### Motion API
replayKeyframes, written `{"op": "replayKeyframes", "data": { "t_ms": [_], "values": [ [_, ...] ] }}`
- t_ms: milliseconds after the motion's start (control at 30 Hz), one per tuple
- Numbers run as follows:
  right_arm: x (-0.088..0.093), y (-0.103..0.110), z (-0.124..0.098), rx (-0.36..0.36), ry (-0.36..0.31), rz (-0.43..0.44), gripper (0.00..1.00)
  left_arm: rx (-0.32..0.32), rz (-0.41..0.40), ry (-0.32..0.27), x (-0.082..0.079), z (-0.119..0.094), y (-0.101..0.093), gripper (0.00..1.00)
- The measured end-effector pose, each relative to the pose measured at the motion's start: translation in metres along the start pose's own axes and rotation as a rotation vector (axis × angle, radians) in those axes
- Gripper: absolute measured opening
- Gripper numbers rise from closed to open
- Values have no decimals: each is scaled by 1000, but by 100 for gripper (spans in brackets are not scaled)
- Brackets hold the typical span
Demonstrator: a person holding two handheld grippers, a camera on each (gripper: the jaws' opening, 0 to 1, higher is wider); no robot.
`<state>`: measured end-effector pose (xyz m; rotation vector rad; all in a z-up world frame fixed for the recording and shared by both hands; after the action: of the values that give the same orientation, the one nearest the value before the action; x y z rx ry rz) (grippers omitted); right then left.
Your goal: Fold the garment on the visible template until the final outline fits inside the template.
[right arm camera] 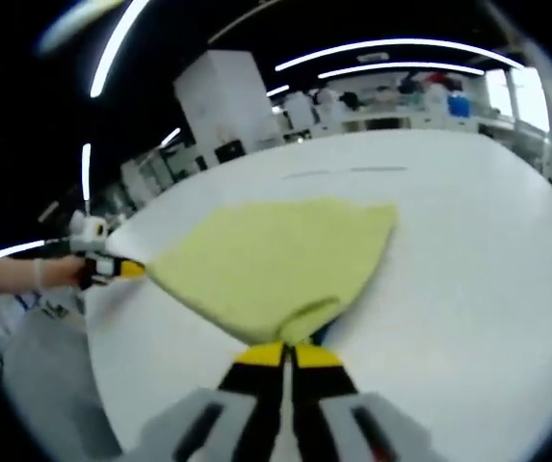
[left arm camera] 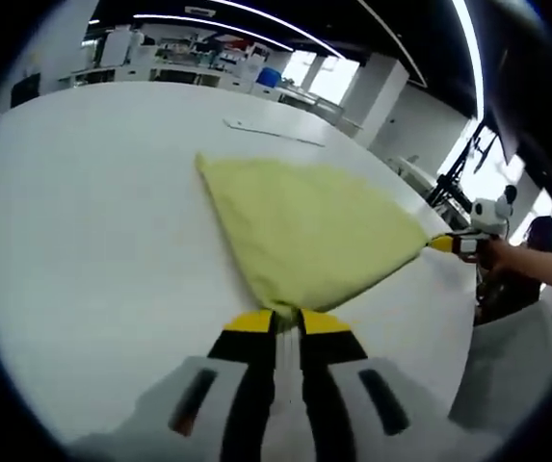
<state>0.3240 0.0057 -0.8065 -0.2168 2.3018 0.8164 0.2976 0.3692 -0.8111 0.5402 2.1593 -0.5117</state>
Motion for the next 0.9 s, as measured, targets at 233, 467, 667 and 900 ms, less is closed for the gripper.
{"op": "replayKeyframes", "data": {
  "t_ms": [233, 467, 667, 900],
  "values": [
    [-1, -2, -4, 2, 4, -12, 0, -1, 21, -4, 1, -3, 3, 0],
    [-2, -13, -14, 23, 14, -28, 0, -43, 12, 1, 5, -14, 15, 0],
    [-3, -18, -19, 29, 14, -34, 0, -37, 12, 6, 4, -14, 8, 0],
    [3, -18, -19, 30, 30, -52, 0, -26, 1, 20, 11, -20, 6, 0]
  ]
}}
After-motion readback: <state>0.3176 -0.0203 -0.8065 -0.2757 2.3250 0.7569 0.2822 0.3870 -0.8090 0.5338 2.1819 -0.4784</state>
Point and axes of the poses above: the point that each gripper's makers call its tool centre point, and the gripper's own axes: z roughly forward along the fingers, y roughly to its left, x roughly out of its underside, the point moved 4 cm from there along -z, roughly backward along the fingers, and after that the axes turned 15 degrees about z, right-handed, at the moved point
